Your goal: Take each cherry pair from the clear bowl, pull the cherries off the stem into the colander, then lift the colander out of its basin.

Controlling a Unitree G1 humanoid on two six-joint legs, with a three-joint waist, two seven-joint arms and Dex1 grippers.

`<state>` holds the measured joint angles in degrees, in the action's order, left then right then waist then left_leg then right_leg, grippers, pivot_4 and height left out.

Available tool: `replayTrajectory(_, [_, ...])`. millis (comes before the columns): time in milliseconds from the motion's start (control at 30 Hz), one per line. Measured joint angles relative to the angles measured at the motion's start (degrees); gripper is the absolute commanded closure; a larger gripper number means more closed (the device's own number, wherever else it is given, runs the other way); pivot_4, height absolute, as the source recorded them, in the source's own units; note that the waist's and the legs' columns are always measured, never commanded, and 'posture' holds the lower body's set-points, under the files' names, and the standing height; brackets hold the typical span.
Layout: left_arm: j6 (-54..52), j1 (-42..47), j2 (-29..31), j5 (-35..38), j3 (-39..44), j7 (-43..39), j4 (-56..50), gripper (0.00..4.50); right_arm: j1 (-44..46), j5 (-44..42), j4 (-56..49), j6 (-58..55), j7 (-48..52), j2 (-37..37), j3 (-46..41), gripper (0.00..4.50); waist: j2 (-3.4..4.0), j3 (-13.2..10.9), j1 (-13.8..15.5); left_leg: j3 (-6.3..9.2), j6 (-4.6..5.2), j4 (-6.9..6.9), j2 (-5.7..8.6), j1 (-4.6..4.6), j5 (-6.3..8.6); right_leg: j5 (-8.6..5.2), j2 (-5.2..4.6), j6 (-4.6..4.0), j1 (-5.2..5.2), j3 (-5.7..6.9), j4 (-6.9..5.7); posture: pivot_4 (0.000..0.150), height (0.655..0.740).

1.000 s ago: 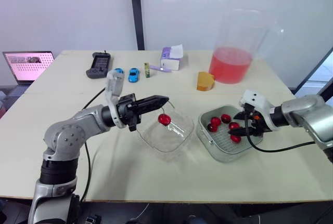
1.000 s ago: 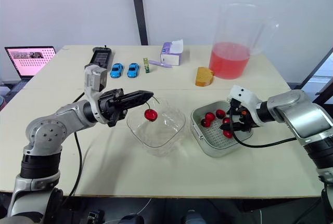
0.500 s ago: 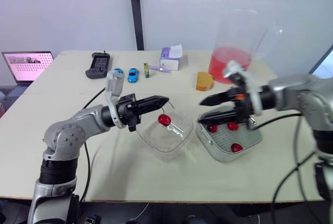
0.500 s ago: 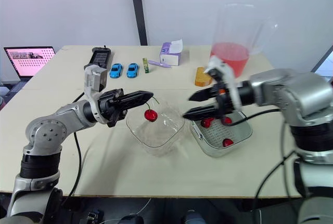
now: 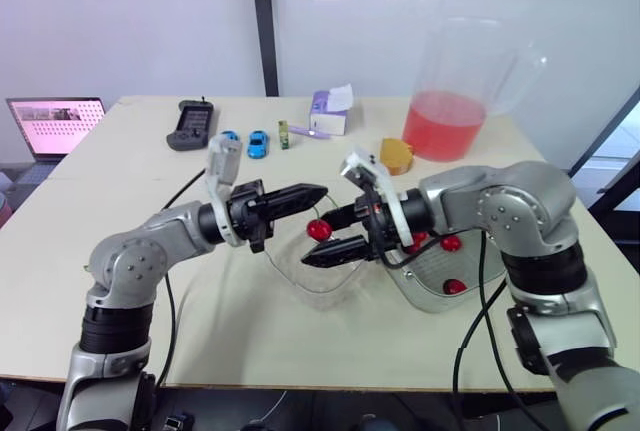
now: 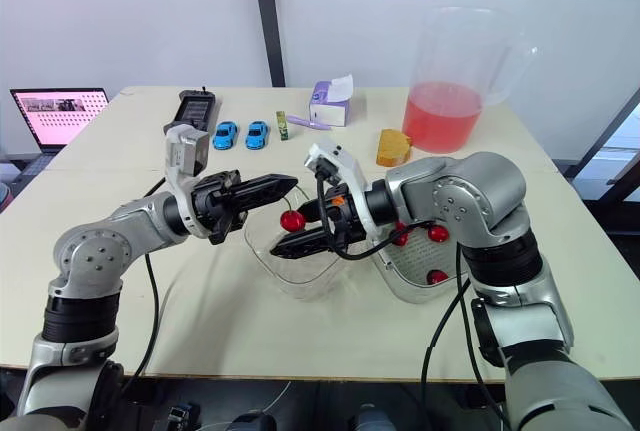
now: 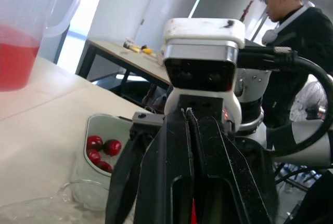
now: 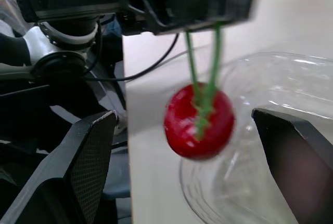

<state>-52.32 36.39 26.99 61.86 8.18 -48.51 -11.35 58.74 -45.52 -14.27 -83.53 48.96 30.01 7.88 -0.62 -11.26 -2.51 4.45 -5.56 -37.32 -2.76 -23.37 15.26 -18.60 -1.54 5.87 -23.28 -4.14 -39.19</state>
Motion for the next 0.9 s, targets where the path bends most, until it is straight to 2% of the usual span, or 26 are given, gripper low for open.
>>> replayTrajectory(33, [0.0,0.0,0.0,0.0,0.0,0.01,0.0,4.5,0.28,-0.07,0.04,0.0,-0.34,-0.04,0.0,0.03,0.0,0.0,-0.03,0.0,0.0,0.0,0.0,0.0,0.0,0.0,0.0,0.0,0.0,0.0,0.0,0.15,0.74])
replayTrajectory(133, [0.0,0.0,0.0,0.0,0.0,0.01,0.01,4.5,0.81,-0.27,0.65,0.04,-0.97,-0.31,0.0,0.93,0.0,0.0,-0.05,0.0,0.0,0.01,0.0,0.0,0.0,0.0,0.01,0.0,0.0,0.0,0.0,0.15,0.74])
replayTrajectory(267, [0.0,0.0,-0.01,0.0,0.0,0.02,0.01,4.5,1.01,-0.28,1.15,0.16,-1.81,-0.76,0.01,2.91,0.0,0.0,-0.05,0.0,0.0,0.01,0.0,0.01,0.0,0.0,0.01,0.0,0.0,0.0,0.0,0.15,0.74])
replayTrajectory(333, [0.0,0.0,-0.01,0.0,0.0,0.02,0.0,4.5,1.01,-0.28,1.17,0.17,-2.05,-1.02,0.12,3.71,0.0,0.0,-0.06,0.0,0.0,0.01,0.0,0.01,0.0,0.0,0.01,0.0,0.0,0.0,0.0,0.15,0.74])
replayTrajectory(367, [0.0,0.0,-0.01,0.0,0.0,0.02,0.01,4.5,1.01,-0.28,1.17,0.18,-2.07,-1.03,0.16,3.87,0.0,0.0,-0.05,0.0,0.0,0.01,0.0,0.01,0.0,0.0,0.01,0.0,0.0,0.0,0.0,0.15,0.74])
replayTrajectory(667, [-0.07,0.01,-0.15,0.02,-0.05,0.23,0.0,4.5,0.25,-0.36,-0.31,0.75,-1.93,0.94,0.56,3.91,0.0,0.0,-0.04,0.0,0.0,0.02,0.0,0.0,0.0,0.0,0.01,0.0,0.0,0.0,0.01,0.15,0.74])
replayTrajectory(900, [-0.67,0.01,-1.13,0.99,0.68,1.41,0.08,4.5,-6.65,-0.74,-5.05,1.26,-1.75,5.02,4.0,3.91,-0.01,0.0,-0.08,0.0,0.01,0.01,0.0,0.01,0.0,0.0,0.01,0.0,0.0,-0.01,0.01,0.15,0.74])
